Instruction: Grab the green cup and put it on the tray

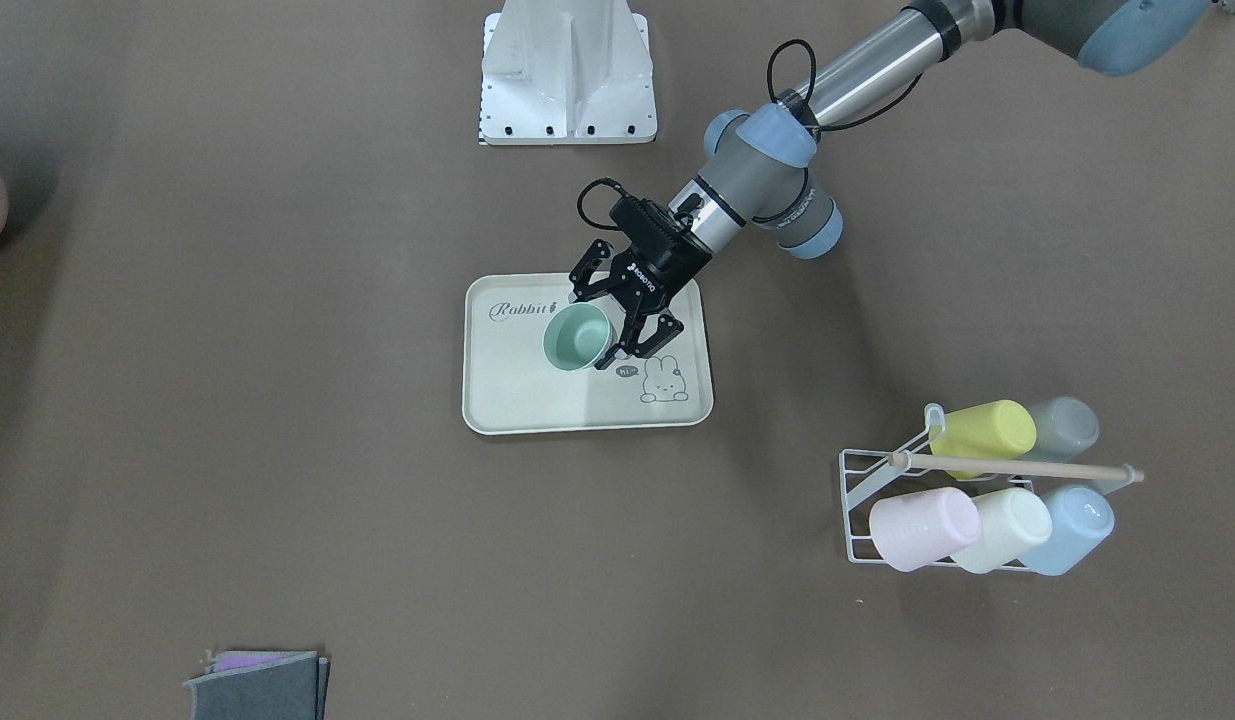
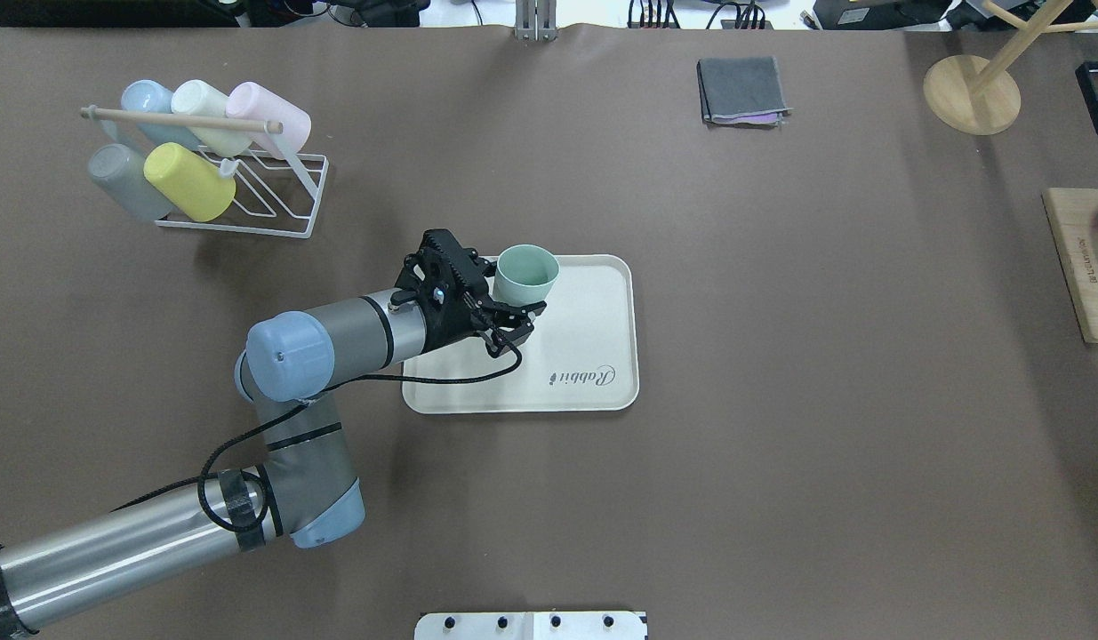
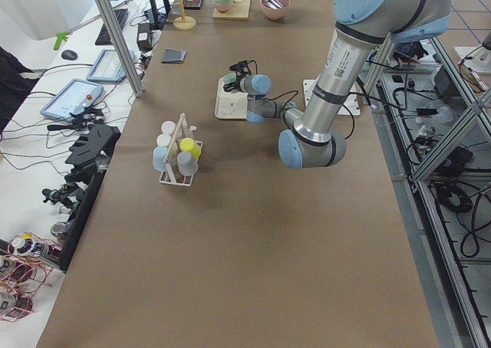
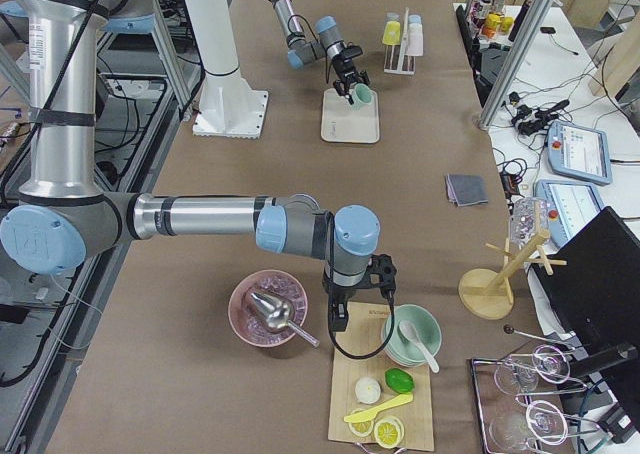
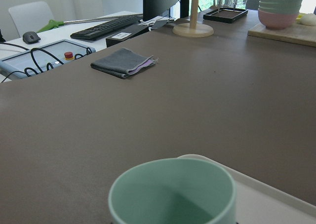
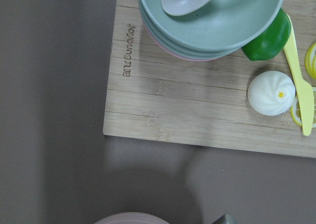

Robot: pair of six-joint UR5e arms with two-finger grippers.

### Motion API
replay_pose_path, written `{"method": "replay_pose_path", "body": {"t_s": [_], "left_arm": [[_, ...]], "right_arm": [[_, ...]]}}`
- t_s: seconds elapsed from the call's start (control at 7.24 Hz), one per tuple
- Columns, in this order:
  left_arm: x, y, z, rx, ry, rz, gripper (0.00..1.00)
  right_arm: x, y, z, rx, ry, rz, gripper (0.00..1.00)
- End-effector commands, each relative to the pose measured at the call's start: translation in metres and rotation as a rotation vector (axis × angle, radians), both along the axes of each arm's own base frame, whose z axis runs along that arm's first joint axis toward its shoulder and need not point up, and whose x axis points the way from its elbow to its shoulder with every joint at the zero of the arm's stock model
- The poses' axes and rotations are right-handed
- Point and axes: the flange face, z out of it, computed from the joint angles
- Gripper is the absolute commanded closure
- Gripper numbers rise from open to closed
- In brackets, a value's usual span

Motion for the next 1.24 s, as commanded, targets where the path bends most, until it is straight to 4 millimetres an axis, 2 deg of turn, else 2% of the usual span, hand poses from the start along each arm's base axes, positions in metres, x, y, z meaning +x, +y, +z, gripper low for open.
{"method": "replay_pose_path", "body": {"t_s": [0.0,0.14,0.41,1.1], "left_arm": [[0.016,0.011,-0.012,0.000,0.015,0.028,1.00],[0.018,0.013,-0.011,0.000,0.012,0.031,1.00],[0.028,0.020,0.005,0.014,0.042,0.041,1.00],[0.030,0.026,0.007,0.033,0.070,0.047,1.00]], "right_arm": [[0.000,0.001,0.001,-0.001,0.003,0.000,0.00],[0.000,0.000,0.000,0.002,0.003,0.000,0.00],[0.000,0.000,0.000,0.002,0.003,0.000,0.00],[0.000,0.001,0.004,-0.006,0.003,0.000,0.00]]}}
